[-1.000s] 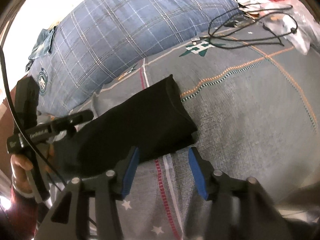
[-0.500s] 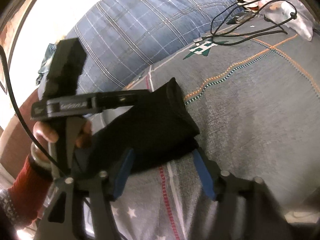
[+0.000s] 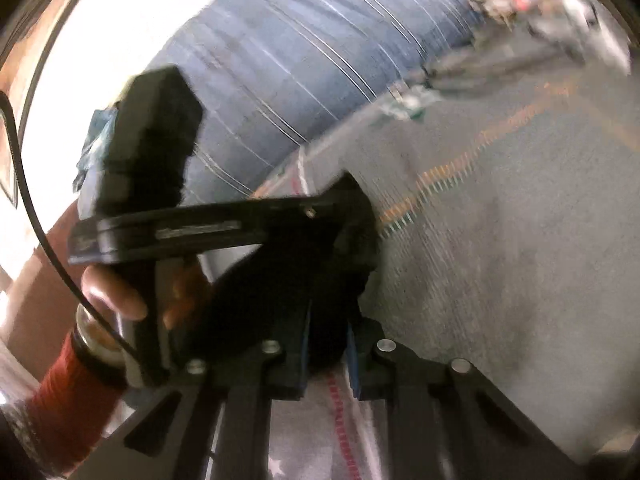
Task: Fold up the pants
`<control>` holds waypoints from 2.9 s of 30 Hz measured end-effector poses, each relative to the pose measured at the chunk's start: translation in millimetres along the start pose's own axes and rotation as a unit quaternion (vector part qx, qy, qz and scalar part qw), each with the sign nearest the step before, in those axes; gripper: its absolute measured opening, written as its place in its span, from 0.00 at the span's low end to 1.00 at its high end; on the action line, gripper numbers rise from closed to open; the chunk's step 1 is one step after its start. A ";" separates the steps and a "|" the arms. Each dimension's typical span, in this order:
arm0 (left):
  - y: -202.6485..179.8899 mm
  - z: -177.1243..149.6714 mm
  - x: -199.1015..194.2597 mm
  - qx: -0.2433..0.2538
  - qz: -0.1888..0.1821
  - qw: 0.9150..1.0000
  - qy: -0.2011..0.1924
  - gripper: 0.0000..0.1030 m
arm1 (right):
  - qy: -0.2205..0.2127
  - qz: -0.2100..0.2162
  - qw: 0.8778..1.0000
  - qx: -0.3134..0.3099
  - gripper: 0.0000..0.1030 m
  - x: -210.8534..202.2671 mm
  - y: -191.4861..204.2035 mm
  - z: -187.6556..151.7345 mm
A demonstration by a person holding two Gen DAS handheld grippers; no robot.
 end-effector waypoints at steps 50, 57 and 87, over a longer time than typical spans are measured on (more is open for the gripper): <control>112.1 -237.4 -200.1 -0.294 0.239 0.907 -0.184 0.69 | 0.104 0.109 0.966 -0.212 0.30 78.7 180.7 -2.2; 104.6 -247.3 -203.8 -0.304 0.249 0.900 -0.191 0.69 | 0.110 0.111 0.962 -0.226 0.33 60.3 180.5 -26.2; 106.6 -294.5 -264.7 -0.349 0.323 0.847 -0.239 0.79 | 0.060 0.188 0.942 -0.271 0.54 67.7 258.1 -18.3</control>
Point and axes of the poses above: each gripper's, at about its wrist camera, not at the fingertips, and x roughly the way its jaws point, y to its left, z to its top, the point moved 2 cm from there along x, roughly the way its jaws point, and after that the axes turned 7 degrees about -x, right-handed, at the moved point
